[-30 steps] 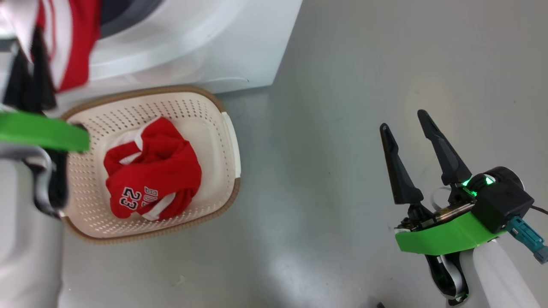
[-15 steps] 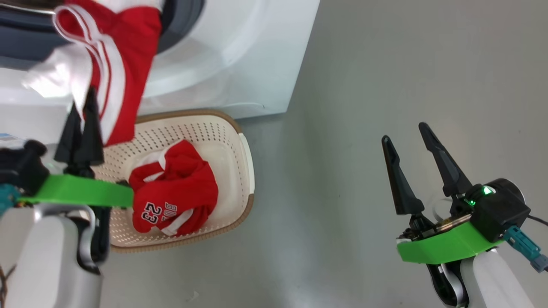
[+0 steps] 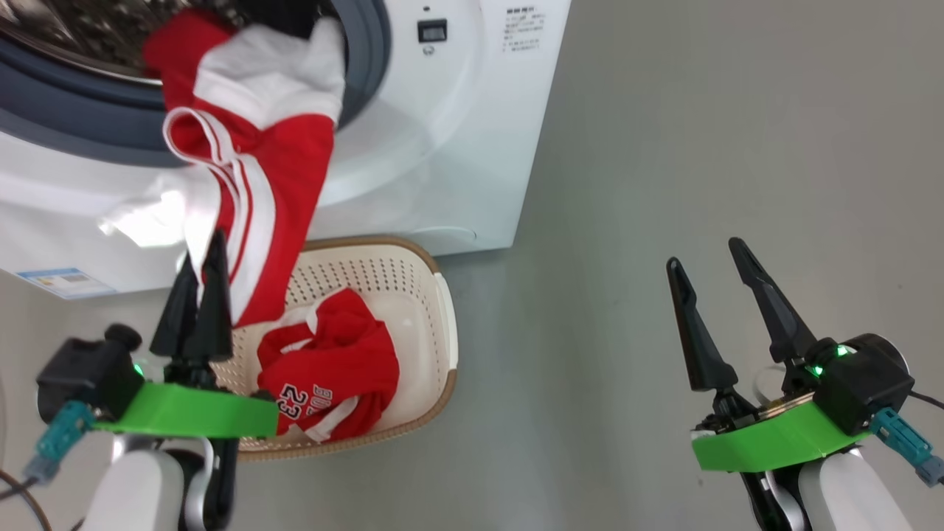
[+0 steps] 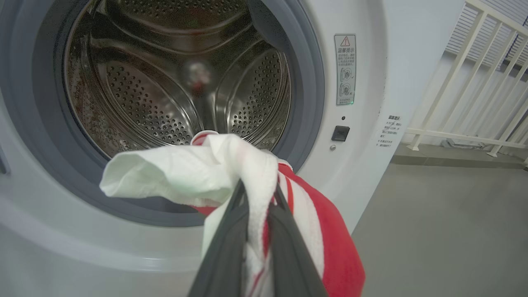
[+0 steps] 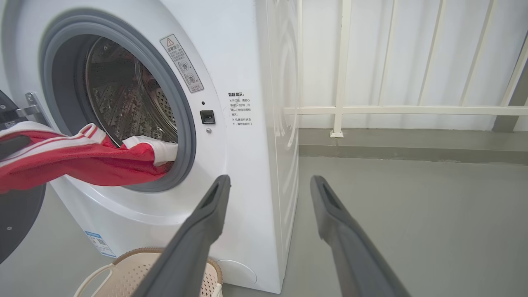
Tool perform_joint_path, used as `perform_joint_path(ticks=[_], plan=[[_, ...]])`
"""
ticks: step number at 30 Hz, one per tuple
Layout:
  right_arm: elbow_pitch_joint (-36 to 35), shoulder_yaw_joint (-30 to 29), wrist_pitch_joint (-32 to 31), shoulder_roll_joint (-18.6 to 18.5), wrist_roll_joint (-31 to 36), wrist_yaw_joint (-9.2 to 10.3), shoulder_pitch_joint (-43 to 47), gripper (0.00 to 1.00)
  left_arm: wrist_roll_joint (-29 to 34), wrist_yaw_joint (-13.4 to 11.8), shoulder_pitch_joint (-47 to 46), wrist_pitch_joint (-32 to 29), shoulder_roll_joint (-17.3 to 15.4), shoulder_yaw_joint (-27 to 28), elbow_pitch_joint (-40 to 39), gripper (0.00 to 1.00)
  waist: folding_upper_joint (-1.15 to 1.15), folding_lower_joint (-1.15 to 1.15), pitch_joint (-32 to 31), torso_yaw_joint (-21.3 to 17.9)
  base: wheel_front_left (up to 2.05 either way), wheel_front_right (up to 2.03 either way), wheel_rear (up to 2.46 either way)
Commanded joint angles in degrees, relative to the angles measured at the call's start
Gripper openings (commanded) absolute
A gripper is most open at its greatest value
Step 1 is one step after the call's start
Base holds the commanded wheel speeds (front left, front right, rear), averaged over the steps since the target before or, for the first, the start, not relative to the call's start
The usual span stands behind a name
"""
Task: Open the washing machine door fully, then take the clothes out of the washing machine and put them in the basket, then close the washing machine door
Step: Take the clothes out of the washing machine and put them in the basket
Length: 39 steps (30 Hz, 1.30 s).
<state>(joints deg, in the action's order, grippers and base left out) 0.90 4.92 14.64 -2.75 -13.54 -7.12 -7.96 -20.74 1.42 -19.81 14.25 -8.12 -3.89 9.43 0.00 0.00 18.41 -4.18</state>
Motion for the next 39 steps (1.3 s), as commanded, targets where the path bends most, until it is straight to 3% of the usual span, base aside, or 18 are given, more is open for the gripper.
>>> perform_joint_path(ticks=[1, 26, 32, 39], plan=[[-1.23, 1.13, 0.36, -0.12, 0.48, -0.36, 0.97, 1.00, 0.77, -0.59, 1.14, 0.00, -0.96, 1.36, -2.59, 0.00, 0.00, 0.00, -1.55, 0.70, 0.00, 0.00, 0.00], [-2.22, 0.36, 0.36, -0.12, 0.44, -0.36, 3.47, 1.00, 1.71, -4.07, 11.40, -6.14, 0.27, -2.84, -22.80, 0.00, 0.00, 0.00, -3.85, 1.55, 0.00, 0.00, 0.00], [-2.29, 0.86, 0.36, -0.12, 0.64, -0.36, 2.65, 1.00, 0.55, -3.71, 10.27, -5.89, 0.61, -2.99, -16.15, 0.00, 0.00, 0.00, -1.89, 1.18, 0.00, 0.00, 0.00], [-2.17, 1.08, 0.36, -0.12, 1.04, -0.36, 1.40, 1.00, -1.43, -1.08, 3.52, -1.95, 1.99, -3.41, 1.63, 0.00, 0.00, 0.00, 1.17, 1.01, 0.00, 0.00, 0.00]])
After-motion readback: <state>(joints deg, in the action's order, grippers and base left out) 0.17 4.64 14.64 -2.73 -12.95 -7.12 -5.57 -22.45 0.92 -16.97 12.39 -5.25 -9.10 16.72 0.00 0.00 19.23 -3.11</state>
